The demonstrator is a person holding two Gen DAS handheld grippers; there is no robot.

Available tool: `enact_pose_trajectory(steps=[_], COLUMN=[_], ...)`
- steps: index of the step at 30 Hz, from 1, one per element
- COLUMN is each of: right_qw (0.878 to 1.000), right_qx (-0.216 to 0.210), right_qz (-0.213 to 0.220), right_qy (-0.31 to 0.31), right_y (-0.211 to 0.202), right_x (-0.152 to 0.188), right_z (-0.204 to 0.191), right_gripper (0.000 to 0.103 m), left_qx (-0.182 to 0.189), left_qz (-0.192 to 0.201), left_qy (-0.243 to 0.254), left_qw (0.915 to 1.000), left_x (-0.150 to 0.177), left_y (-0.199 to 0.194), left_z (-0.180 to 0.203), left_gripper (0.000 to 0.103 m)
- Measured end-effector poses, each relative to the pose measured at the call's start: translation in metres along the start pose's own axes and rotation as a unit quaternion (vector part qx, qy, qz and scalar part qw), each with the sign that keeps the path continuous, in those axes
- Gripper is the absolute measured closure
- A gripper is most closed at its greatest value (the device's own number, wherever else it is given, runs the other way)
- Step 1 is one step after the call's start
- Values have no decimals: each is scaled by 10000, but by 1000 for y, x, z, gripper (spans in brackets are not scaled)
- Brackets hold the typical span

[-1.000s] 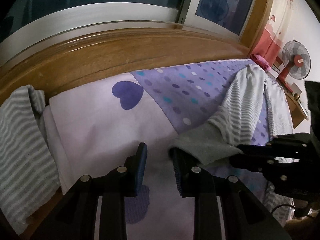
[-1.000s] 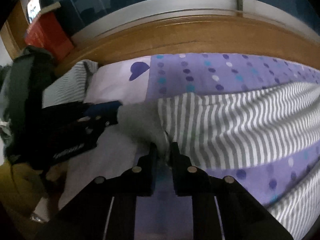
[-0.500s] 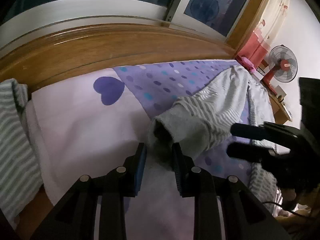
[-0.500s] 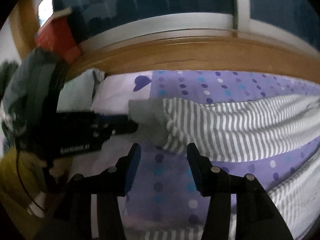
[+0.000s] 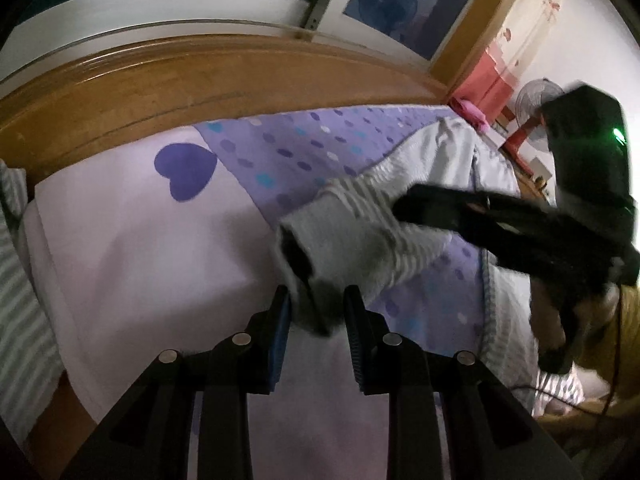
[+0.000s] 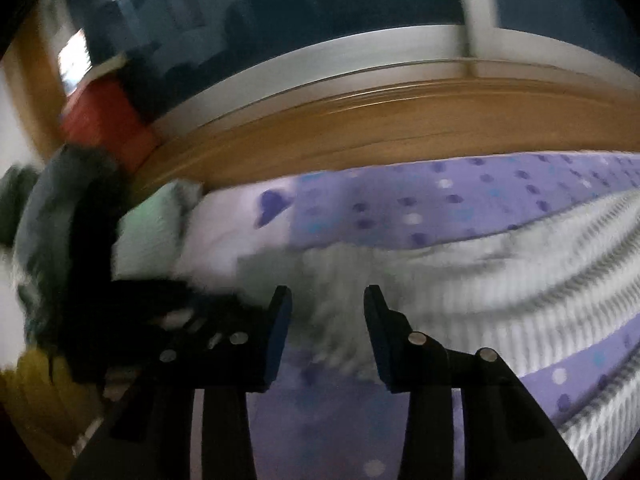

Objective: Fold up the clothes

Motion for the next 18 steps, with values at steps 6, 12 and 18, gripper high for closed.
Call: enact_pose_trajectory(steps=[6, 12, 18], right_qw=[9982, 9940, 9952], right_qx=[117, -76, -172], right_qz=[-285, -673, -695], right_qy=[-516, -853, -672], right_y=[13, 12, 7], right_x=[9, 40, 48], right_z=[-4, -17, -14], right_gripper=[72, 80, 80], left_qx=[-75, -90, 395], left_qz=[108, 226, 297], left_qy=[-85, -190, -31], left_qw=[9999, 9995, 9988], left_x=[2, 0, -1], left_y=[-16, -32, -35], left_z=[2, -3, 18], left_gripper=[78, 78, 78])
Point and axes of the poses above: each gripper's, at about its wrist camera, not at the fingertips, and y roughly the way its jaws point, z to its right, x to its underside, the point moved 8 cm from there along y, roughly the way its jaws point, and after that the axes turned 13 degrees about z, right-handed, at the moved point
